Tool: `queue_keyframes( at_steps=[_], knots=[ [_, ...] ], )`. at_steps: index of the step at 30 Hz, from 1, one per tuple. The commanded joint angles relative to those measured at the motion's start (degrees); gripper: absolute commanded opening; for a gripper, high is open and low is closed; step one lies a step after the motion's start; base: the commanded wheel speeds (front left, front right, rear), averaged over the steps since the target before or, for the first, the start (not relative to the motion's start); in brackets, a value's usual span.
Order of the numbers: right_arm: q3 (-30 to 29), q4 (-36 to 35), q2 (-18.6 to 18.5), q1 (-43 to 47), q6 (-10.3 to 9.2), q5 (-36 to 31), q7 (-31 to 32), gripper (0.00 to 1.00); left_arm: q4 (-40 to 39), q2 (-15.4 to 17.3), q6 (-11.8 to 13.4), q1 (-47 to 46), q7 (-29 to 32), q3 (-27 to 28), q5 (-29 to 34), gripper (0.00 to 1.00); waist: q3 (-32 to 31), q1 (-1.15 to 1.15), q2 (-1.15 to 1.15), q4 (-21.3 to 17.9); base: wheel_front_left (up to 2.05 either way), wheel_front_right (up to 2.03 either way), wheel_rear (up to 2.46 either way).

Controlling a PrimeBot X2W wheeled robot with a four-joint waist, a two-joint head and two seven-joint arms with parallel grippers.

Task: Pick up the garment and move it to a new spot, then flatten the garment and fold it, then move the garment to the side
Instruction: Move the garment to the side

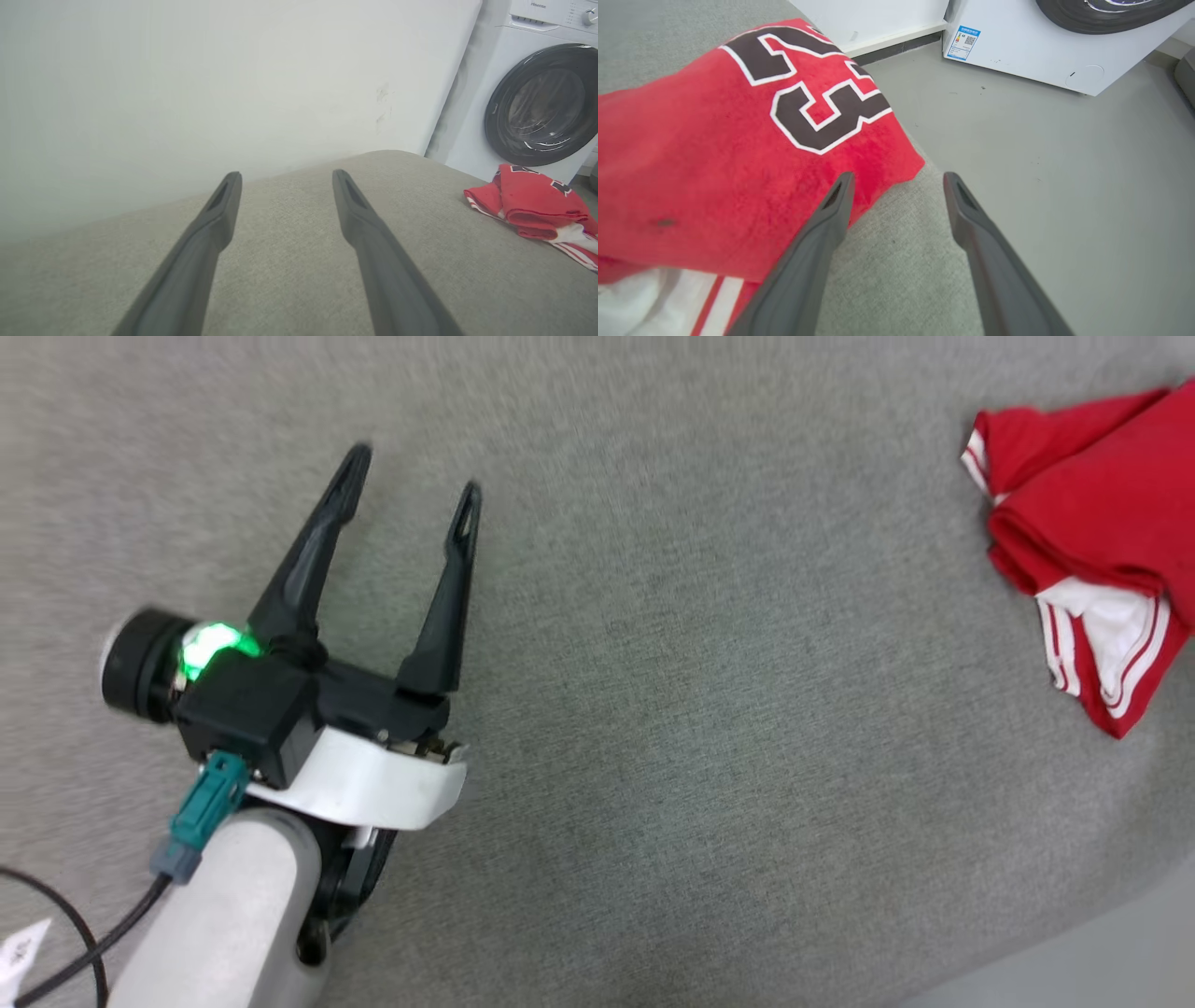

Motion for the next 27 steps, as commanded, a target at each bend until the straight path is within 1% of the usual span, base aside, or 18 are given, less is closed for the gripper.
queue_keyframes(
  at_steps=[1, 4, 5, 6, 7, 8, 13, 16, 17, 22, 24, 27],
  knots=[
    [0.72, -1.36, -0.09, 3.06, -0.04, -0.15, -1.06, 1.00, 1.06, -0.48, 0.72, 2.03, -1.12, 0.49, -0.63, 1.00, -5.69, 0.00, 0.00, 2.65, 0.00, 0.00, 0.00],
    [1.54, -5.08, 0.60, 7.91, -0.04, 0.05, -3.53, 1.00, 3.49, -1.23, 2.00, 5.39, -3.20, 1.31, -1.86, 1.00, -10.00, 0.00, 0.00, 4.40, 0.00, 0.00, 0.00],
    [2.11, -6.51, 0.85, 9.60, -0.04, -0.43, -3.84, 1.00, 4.04, -1.36, 2.42, 6.30, -3.54, 1.53, -2.24, 1.00, -11.07, 0.00, 0.00, 4.98, 0.00, 0.00, 0.00],
    [2.11, -6.51, 0.85, 9.60, -0.04, -0.43, -3.84, 1.00, 4.04, -1.36, 2.42, 6.30, -3.54, 1.53, -2.24, 1.00, -11.07, 0.00, 0.00, 4.98, 0.00, 0.00, 0.00],
    [3.16, -9.94, 2.42, 12.76, -0.03, -0.66, -4.51, 1.00, 5.27, -1.78, 2.93, 8.09, -4.46, 1.88, -3.08, 1.00, -13.25, 0.00, 0.00, 6.35, 0.00, 0.00, 0.00],
    [3.61, -11.78, 2.91, 14.27, -0.03, -1.23, -4.68, 1.00, 5.93, -1.97, 3.11, 9.05, -4.84, 1.95, -3.37, 1.00, -14.35, 0.00, 0.00, 7.06, 0.00, 0.00, 0.00],
    [6.09, -21.95, 7.77, 21.11, -0.04, -1.97, -3.97, 1.00, 8.17, -3.28, 4.81, 12.73, -6.34, 3.48, -5.42, 1.00, -18.36, 0.00, 0.00, 10.87, 0.00, 0.00, 0.00],
    [7.12, -27.62, 10.55, 24.23, -0.04, -2.44, -2.79, 1.00, 9.38, -3.89, 5.18, 13.97, -7.21, 4.37, -6.31, 1.00, -19.89, 0.00, 0.00, 13.63, 0.00, 0.00, 0.00],
    [7.12, -27.62, 10.55, 24.23, -0.04, -2.44, -2.79, 1.00, 9.38, -3.89, 5.18, 13.97, -7.21, 4.37, -6.31, 1.00, -19.89, 0.00, 0.00, 13.63, 0.00, 0.00, 0.00],
    [8.91, -36.96, 14.12, 28.23, -0.04, -4.03, -1.24, 1.00, 12.25, -4.39, 5.04, 15.75, -8.19, 5.27, -7.22, 1.00, -22.66, 0.00, 0.00, 17.20, 0.00, 0.00, 0.00],
    [9.15, -40.46, 15.35, 30.06, -0.04, -4.16, -0.27, 1.00, 13.44, -4.43, 4.83, 16.50, -8.46, 5.78, -7.36, 1.00, -23.78, 0.00, 0.00, 18.13, 0.00, 0.00, 0.00],
    [9.00, -45.10, 16.14, 33.38, -0.04, -5.07, 1.07, 1.00, 15.04, -4.59, 4.78, 18.14, -8.78, 6.89, -7.80, 1.00, -26.03, 0.00, 0.00, 18.64, 0.00, 0.00, 0.00]
  ],
)
